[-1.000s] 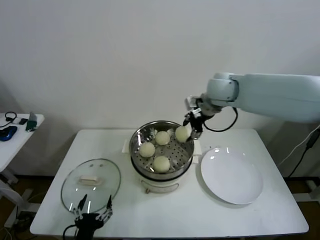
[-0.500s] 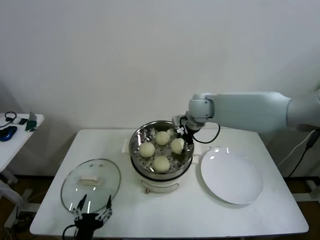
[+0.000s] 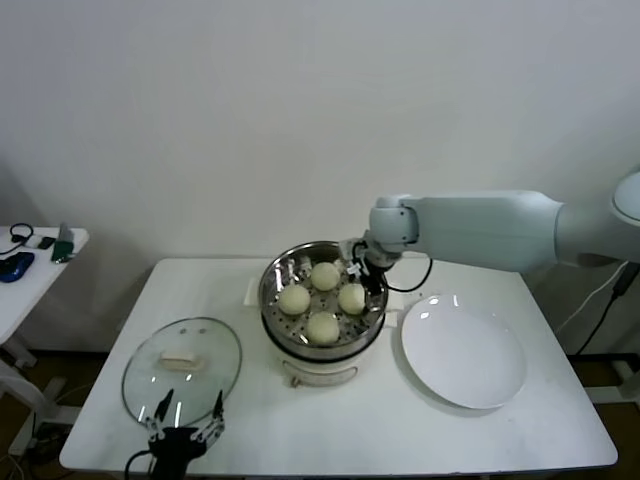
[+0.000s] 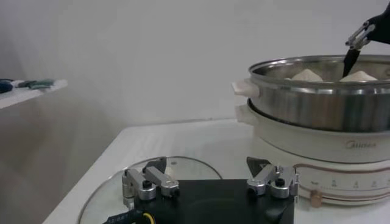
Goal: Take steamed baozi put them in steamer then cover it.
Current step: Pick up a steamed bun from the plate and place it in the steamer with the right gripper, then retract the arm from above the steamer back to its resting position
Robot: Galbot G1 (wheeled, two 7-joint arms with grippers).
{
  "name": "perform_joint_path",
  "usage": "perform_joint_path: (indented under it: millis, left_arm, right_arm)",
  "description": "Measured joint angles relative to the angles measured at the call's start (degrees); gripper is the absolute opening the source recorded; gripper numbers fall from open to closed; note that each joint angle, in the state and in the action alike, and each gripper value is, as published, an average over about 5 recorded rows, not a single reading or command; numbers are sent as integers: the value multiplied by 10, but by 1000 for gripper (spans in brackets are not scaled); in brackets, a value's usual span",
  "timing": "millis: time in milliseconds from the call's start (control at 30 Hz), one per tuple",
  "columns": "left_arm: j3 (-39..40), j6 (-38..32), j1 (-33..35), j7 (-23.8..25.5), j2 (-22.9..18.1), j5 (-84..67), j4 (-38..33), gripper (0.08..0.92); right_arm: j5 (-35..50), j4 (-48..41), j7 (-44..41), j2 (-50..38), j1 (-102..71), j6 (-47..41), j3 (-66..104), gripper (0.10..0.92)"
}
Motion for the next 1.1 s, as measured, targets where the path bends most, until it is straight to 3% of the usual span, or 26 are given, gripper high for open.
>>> perform_joint_path:
  millis: [500,800,1100]
  left_arm:
    - [2,4,2,2,2,0,-13,823]
    - [3,2,-9,-1,8,-4,-9,823]
    - [-3,-9,-32,-5,25,-8,6,823]
  right_arm:
    - [115,12,-14,-54,56,4,42,823]
    - [173,75,199,-152,-58,-64,237,823]
    - [154,174,373,-292,-333,-41,537,823]
